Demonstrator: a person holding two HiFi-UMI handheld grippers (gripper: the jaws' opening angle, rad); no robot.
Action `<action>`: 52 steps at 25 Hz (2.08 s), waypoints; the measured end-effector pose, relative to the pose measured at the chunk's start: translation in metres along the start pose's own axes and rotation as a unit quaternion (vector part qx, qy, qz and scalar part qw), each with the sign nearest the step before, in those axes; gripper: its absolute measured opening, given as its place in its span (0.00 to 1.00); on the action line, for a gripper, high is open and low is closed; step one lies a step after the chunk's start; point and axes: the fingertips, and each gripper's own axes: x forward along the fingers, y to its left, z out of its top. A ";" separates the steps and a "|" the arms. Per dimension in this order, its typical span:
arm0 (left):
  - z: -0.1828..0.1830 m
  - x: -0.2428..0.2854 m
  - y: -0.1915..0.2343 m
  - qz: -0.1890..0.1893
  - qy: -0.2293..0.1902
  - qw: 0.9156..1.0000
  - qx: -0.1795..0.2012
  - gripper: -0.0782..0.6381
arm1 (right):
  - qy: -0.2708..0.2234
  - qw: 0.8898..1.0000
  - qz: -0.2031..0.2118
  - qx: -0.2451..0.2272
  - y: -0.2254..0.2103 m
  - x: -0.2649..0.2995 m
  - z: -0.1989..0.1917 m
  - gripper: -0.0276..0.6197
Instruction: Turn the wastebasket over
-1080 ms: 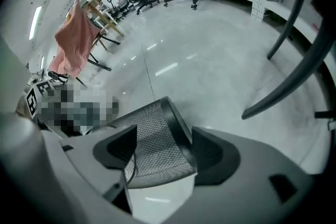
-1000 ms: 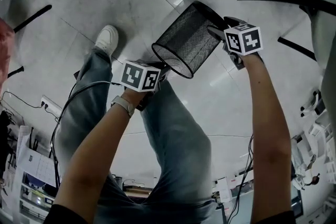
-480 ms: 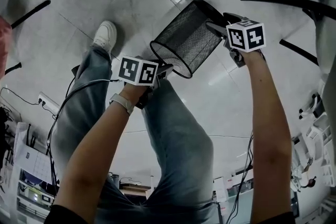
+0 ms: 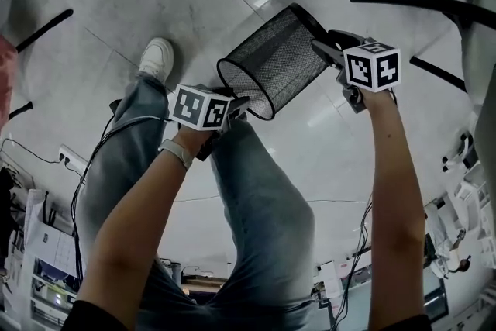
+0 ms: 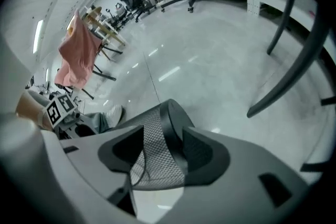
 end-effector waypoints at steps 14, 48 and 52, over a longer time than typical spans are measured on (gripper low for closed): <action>0.054 -0.020 0.021 0.065 0.001 0.996 0.061 0.41 | -0.158 0.986 -0.024 0.042 0.044 -0.079 0.074 0.37; 0.127 -0.267 0.056 0.131 -0.109 0.982 0.084 0.41 | -0.213 0.974 -0.083 0.010 0.200 -0.012 0.123 0.30; 0.144 -0.282 0.041 0.122 -0.140 0.977 0.101 0.41 | -0.159 0.984 -0.079 0.022 0.195 0.023 0.122 0.42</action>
